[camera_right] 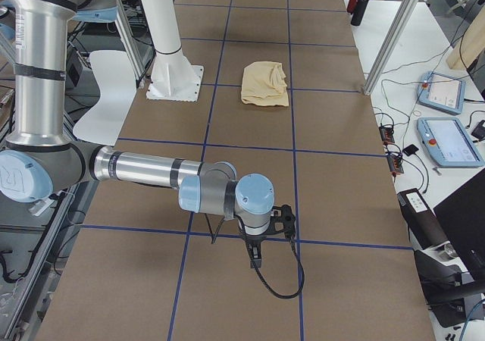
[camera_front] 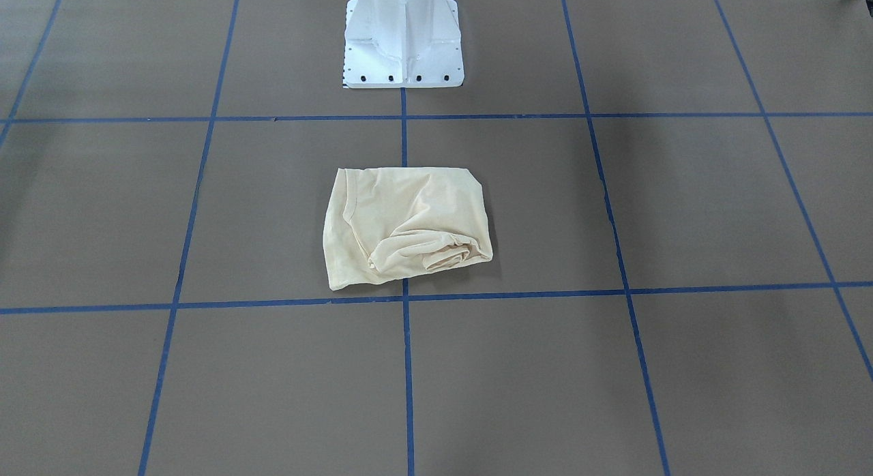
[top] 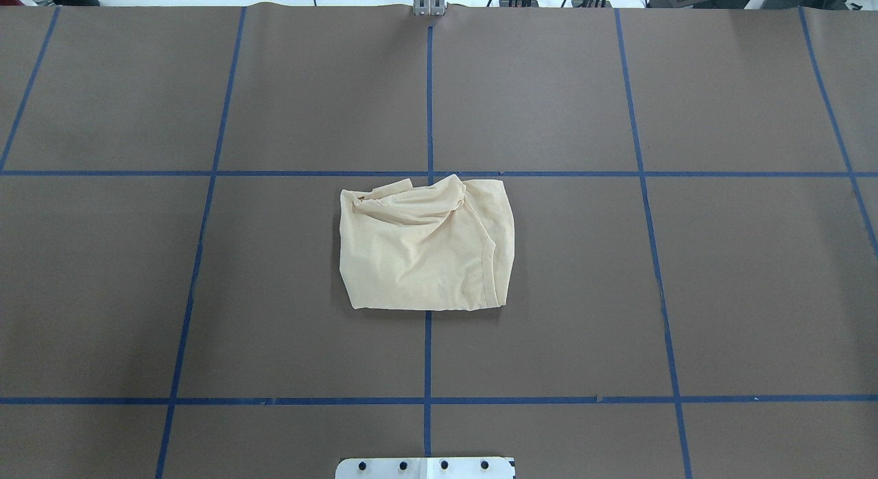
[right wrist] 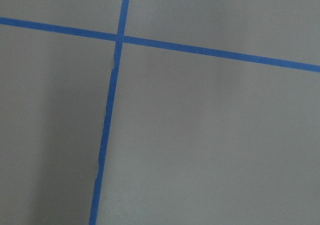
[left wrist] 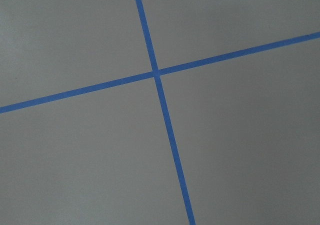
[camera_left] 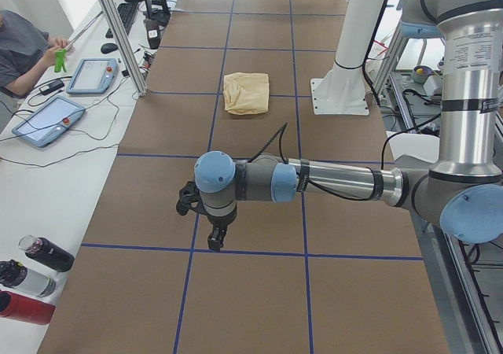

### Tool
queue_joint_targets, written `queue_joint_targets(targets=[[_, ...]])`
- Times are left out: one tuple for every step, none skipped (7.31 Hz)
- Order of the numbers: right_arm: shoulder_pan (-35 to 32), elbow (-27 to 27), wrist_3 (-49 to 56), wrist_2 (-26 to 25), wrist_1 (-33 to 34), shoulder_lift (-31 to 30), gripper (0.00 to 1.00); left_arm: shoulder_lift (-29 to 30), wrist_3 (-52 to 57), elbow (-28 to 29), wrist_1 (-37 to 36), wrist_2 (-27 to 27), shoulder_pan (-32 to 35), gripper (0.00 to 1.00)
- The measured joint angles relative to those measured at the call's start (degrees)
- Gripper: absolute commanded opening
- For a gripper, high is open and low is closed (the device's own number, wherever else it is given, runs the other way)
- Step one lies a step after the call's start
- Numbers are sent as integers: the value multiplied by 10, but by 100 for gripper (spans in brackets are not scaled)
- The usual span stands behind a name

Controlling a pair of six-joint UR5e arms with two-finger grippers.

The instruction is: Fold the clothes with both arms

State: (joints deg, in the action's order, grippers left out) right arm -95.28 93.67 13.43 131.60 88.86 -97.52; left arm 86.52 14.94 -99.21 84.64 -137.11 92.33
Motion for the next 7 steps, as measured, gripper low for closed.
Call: queue_joint_targets(targets=[[0,-1,0,0,-2,-2,100,-2,0,0,0,0,0,100],[0,-2,1,0,-3,-4,100,-5,1,0,0,0,0,100],[0,-4,0,0,-4,-5,100,-8,1,-1,0,1,0,100],[0,-6,0,0,-4,-6,100,-12,1,-3,0,1,0,100],[0,-7,0,0,-4,-6,100,-16,2,-5,0,1,0,100],[0,-7,0,0,-6,-6,100,-18,2,-7,0,1,0,100],[0,-6,1,0,-20,-7,100,-18,2,-6,0,1,0,100]])
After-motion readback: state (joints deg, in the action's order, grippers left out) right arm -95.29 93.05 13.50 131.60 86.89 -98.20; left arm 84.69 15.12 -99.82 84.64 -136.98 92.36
